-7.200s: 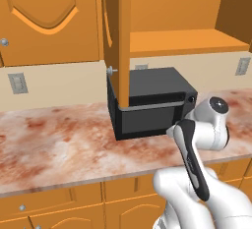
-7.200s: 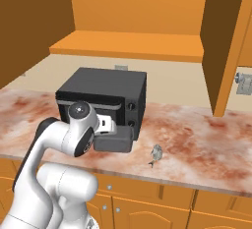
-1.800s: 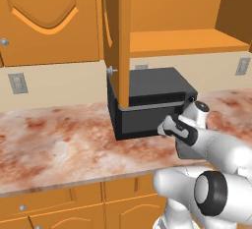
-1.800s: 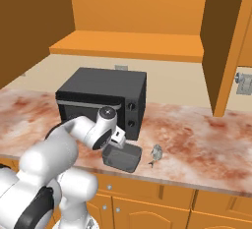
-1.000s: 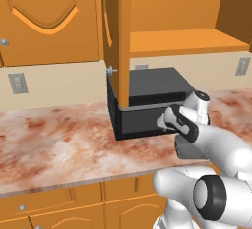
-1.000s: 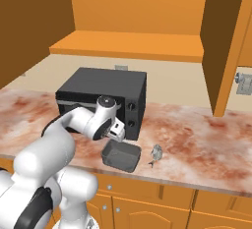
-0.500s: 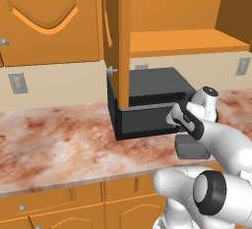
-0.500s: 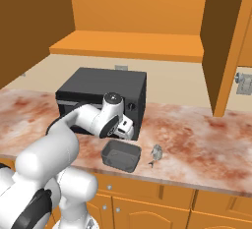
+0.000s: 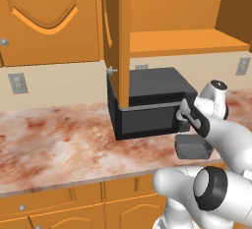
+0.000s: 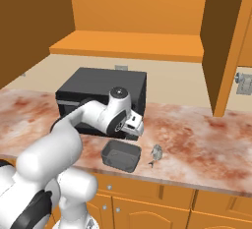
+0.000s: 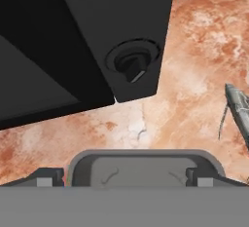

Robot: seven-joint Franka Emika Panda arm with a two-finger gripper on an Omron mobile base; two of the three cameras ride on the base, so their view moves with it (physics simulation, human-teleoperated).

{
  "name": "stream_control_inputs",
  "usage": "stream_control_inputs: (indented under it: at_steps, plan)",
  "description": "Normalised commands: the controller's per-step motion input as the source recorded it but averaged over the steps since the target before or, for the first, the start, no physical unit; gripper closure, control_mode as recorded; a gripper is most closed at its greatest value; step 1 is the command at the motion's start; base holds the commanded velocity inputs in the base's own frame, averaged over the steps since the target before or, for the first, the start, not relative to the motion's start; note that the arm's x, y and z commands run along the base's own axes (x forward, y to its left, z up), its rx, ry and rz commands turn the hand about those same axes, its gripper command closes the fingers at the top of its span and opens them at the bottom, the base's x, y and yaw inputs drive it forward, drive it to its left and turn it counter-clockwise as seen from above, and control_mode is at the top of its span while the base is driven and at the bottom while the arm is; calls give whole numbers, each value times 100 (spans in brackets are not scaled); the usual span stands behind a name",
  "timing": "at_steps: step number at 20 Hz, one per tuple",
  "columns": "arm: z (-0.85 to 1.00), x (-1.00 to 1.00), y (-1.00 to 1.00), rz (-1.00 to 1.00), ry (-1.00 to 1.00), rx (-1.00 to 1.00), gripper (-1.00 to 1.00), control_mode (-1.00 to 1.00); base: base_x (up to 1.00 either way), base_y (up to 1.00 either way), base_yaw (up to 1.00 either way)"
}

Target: Retrieve the tupperware from the cabinet, then place the raw meat into the tupperware to avoid contamination.

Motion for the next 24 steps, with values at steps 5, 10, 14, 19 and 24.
stream_control_inputs:
  at_steps: [5, 10, 14, 19, 24]
  plan:
    - [1, -32, -38, 0, 0, -6, -100, -100, 0, 0, 0]
    - [0, -20, -38, 1, 0, -5, -100, -100, 0, 0, 0]
    - [0, -3, -36, 4, 0, -5, -100, -100, 0, 0, 0]
    - [0, 0, -36, 5, 0, -5, -100, -100, 0, 0, 0]
    - [-1, 0, -38, 4, 0, -3, -100, -100, 0, 0, 0]
